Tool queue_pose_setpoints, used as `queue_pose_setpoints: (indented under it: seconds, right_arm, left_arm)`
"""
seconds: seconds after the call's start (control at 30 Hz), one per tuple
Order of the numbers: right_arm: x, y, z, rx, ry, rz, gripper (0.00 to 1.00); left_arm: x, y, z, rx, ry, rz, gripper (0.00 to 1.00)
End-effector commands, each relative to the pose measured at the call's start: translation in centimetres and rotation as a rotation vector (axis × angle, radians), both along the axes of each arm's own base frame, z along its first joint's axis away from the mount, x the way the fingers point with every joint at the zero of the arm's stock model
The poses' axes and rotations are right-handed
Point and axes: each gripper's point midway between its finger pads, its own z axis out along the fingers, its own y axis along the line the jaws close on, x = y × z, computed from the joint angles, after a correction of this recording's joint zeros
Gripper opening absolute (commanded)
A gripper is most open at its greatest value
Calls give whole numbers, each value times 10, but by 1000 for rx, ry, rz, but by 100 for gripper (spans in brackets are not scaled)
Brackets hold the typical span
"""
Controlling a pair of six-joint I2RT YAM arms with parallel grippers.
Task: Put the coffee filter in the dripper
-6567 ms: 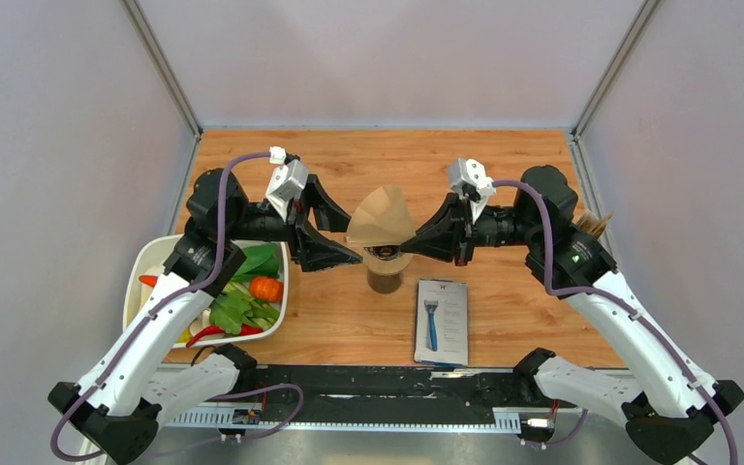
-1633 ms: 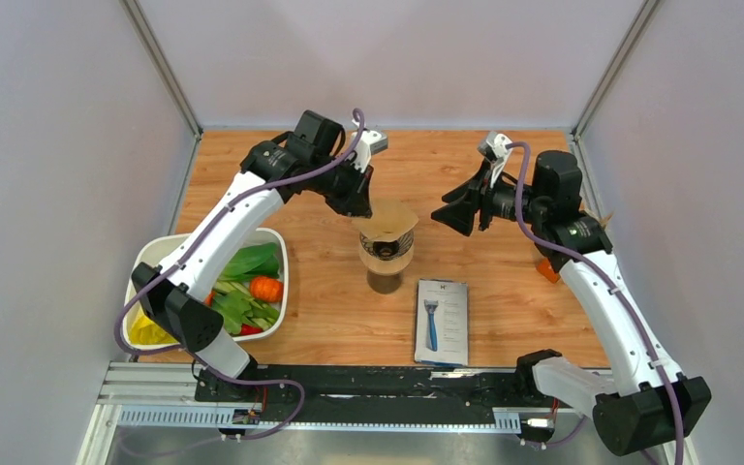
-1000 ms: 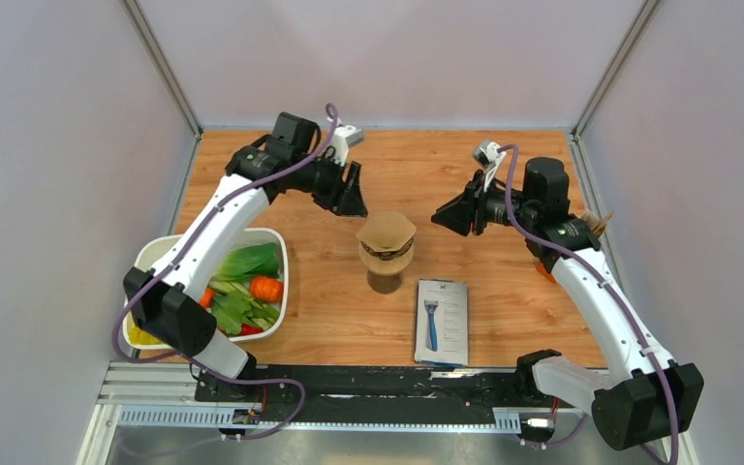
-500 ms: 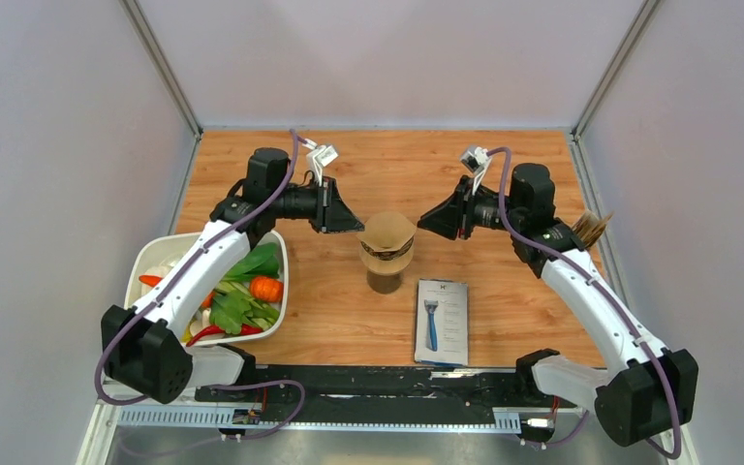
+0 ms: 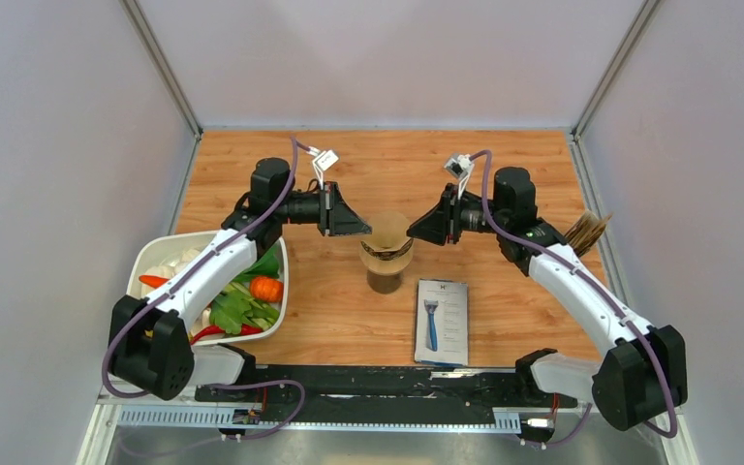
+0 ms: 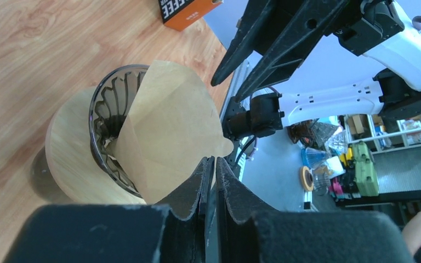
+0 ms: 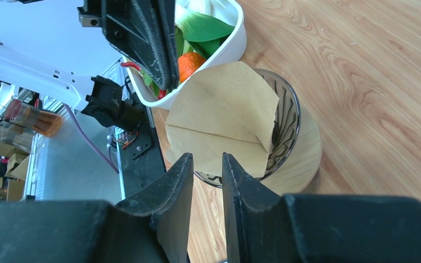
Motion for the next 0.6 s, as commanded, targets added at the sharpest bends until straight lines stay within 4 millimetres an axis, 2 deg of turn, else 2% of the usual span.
queue_pose_setpoints:
  seconds: [0.0, 0.4, 0.57]
  right_arm:
    - [-3, 7, 0, 17, -19, 33, 29]
    - [-3, 12, -15, -15, -19, 45, 28]
    - [-2, 12, -18, -32, -21, 46, 28]
  left_arm:
    - [5, -4, 1, -41, 3, -15, 13]
    - [17, -7, -22, -11, 51, 0, 12]
    - [16, -6, -28, 1, 59, -5, 12]
